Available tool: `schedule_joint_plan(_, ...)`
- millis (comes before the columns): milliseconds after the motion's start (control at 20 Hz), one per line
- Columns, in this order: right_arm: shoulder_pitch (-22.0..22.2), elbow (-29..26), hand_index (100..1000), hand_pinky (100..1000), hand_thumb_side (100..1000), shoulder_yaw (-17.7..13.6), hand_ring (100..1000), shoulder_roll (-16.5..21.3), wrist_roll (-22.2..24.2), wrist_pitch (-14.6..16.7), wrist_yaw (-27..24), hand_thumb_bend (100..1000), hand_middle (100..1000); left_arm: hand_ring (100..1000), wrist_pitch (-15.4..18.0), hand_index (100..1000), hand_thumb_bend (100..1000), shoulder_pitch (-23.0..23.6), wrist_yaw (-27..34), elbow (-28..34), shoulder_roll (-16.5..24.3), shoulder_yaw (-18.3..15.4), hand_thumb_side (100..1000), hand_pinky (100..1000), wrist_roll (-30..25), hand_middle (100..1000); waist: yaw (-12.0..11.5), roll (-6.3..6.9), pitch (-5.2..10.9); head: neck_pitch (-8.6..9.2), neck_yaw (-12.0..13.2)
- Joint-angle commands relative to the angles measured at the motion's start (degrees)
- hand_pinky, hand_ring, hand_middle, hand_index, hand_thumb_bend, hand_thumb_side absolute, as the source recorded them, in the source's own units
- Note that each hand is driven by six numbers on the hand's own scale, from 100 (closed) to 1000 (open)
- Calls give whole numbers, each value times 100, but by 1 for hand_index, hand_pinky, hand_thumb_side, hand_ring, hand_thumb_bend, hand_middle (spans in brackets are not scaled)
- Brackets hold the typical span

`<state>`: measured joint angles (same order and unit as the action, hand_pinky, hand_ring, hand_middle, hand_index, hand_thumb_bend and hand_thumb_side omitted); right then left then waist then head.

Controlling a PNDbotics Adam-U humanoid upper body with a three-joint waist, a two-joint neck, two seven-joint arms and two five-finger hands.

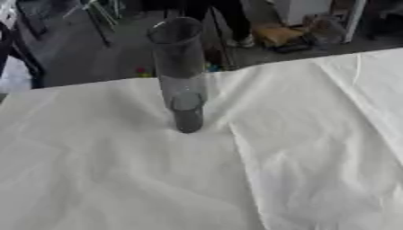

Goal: Arrange flowers into the vase.

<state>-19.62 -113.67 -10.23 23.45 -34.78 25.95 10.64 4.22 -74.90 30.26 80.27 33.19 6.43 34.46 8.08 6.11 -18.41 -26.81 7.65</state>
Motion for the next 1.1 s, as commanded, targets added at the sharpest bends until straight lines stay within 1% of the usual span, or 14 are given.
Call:
schedule_joint_plan(50, -70, -93, 878, 870, 1000, 13, 869, 91, 57, 2, -79, 100, 765, 100, 148, 100, 100, -179, 121, 142, 63, -39, 480, 100, -16, 100, 13, -26, 94, 99, 30)
schedule_joint_plan(250, -74, -93, 878, 870, 1000, 39, 869, 88, 108, -5, -118, 100, 765, 100, 300, 100, 100, -184, 238, 232, 52, -31, 472, 100, -30, 100, 46, -7, 101, 132, 53)
schedule_joint_plan(500, -69, -93, 879, 871, 1000, 56, 867, 61, 155, -3, -147, 100, 765, 100, 408, 100, 100, -168, 258, 354, 61, -27, 464, 100, -89, 100, 121, -29, 78, 172, 207)
schedule_joint_plan(750, -105, -93, 879, 871, 1000, 94, 867, 44, 207, 16, -205, 100, 765, 100, 486, 100, 100, -167, 126, 400, 83, -10, 460, 100, -185, 100, 236, -49, 40, 200, 321)
schedule_joint_plan(1100, -134, -93, 881, 871, 1000, 115, 868, 29, 276, 17, -271, 100, 766, 100, 518, 100, 100, -171, -141, 342, 67, 9, 451, 100, -290, 100, 332, -52, -26, 222, 300)
